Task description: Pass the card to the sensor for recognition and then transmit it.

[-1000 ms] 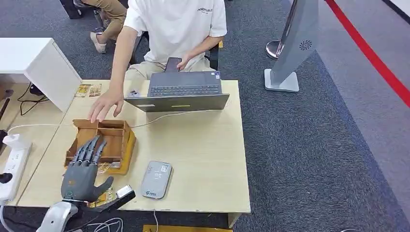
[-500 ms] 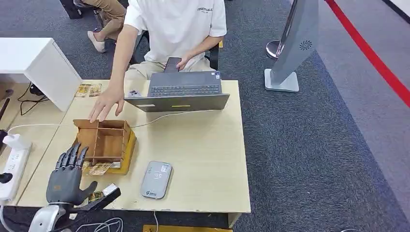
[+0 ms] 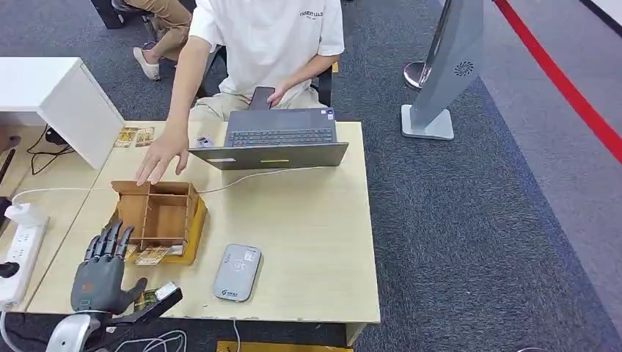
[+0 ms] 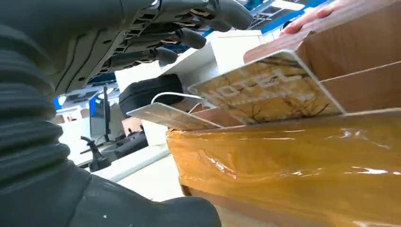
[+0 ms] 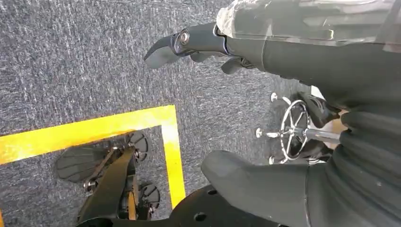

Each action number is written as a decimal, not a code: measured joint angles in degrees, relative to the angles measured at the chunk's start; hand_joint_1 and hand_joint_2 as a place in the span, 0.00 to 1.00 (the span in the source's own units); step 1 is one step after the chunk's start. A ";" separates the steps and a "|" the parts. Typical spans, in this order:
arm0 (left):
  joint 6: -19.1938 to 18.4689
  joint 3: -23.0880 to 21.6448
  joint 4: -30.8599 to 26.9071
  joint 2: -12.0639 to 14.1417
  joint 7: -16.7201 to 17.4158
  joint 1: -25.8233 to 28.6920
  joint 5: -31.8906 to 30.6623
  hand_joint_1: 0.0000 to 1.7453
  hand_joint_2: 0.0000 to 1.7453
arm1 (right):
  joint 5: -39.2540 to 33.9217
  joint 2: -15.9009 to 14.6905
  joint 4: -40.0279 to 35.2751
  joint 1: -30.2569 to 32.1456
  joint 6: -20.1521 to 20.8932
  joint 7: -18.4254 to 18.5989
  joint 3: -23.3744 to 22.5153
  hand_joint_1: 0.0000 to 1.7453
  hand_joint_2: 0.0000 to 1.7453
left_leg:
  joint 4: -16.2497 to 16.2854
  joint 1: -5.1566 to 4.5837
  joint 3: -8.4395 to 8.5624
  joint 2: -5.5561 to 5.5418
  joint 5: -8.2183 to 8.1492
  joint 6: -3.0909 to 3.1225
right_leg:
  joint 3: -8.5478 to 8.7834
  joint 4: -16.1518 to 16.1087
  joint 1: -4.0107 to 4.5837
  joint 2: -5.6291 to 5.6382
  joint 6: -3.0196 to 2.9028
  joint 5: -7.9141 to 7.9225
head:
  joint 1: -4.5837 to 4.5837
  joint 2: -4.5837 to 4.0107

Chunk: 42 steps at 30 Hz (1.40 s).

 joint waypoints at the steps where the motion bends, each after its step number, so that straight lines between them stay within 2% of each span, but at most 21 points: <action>1: 0.22 -0.02 0.13 -0.15 -0.13 -0.09 -0.22 0.00 1.00 | 0.07 0.00 0.00 -0.01 0.00 0.00 0.00 0.00 1.00 | 0.00 0.00 0.00 0.00 0.00 0.00 | 0.00 0.00 0.00 0.00 0.00 0.00 | -0.02 0.00; 11: 0.70 -0.26 0.77 -1.99 -0.83 -1.43 -1.25 0.00 1.00 | 0.15 0.02 0.00 -0.08 -0.07 -0.02 0.02 0.00 1.00 | 0.00 0.00 0.02 0.01 0.00 0.00 | 0.00 0.00 0.00 0.01 0.00 0.00 | 0.00 0.00; 20: 0.70 -0.37 0.77 -2.49 -0.81 -1.77 -1.38 0.00 1.00 | 0.15 0.02 0.00 -0.11 -0.09 -0.02 0.02 0.00 1.00 | 0.00 0.00 0.02 0.01 0.00 0.00 | 0.00 0.00 0.00 0.02 0.00 0.00 | 0.00 0.00; 21: 0.70 -0.37 0.77 -2.51 -0.83 -1.79 -1.36 1.00 1.00 | 0.15 0.00 0.00 -0.12 -0.09 -0.02 0.02 0.00 1.00 | 0.00 0.00 0.02 0.01 0.00 0.00 | -0.01 0.00 0.00 0.02 0.00 0.00 | 0.00 0.00; 28: -0.59 -0.39 0.37 -2.51 -0.83 -1.82 0.52 1.00 1.00 | -0.02 0.02 0.00 -0.12 -0.09 -0.11 0.02 0.00 1.00 | 0.00 0.00 0.02 0.01 0.00 0.00 | 0.00 0.00 0.00 0.02 0.00 0.00 | 0.00 0.00; 42: -0.85 -0.44 -1.11 -2.51 -0.98 -1.85 1.55 1.00 1.00 | -0.39 0.00 0.00 -0.08 -0.15 -0.11 0.00 0.00 1.00 | 0.00 0.00 0.03 0.03 0.00 0.00 | 0.00 0.00 0.00 0.06 0.00 0.00 | 0.00 0.00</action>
